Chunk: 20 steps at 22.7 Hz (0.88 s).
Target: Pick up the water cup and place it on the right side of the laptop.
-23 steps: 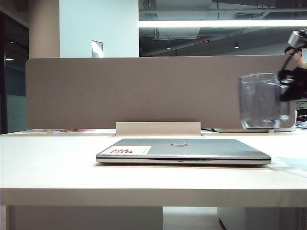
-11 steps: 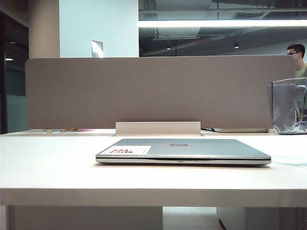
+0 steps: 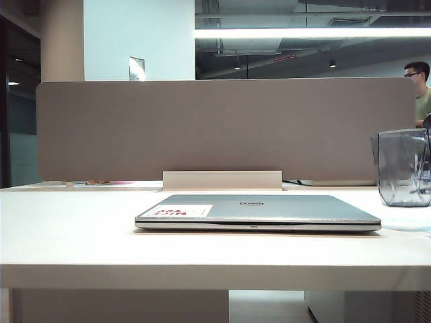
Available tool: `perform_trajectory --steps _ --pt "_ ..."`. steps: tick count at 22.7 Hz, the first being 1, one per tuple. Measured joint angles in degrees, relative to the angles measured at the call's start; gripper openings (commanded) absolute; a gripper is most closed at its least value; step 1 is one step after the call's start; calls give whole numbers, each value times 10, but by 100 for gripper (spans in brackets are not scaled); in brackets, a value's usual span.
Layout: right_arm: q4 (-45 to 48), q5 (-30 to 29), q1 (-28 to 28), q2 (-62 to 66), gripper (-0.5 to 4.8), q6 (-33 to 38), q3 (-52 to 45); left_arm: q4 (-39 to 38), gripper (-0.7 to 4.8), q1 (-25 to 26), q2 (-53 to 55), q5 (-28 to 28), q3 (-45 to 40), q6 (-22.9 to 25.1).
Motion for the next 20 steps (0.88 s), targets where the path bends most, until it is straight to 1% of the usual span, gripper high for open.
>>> perform_trajectory --steps 5,20 --pt "31 0 0 42 -4 0 0 0 -4 0 0 0 0 0" --pt "116 -1 1 103 -4 0 0 0 -4 0 0 0 0 0"
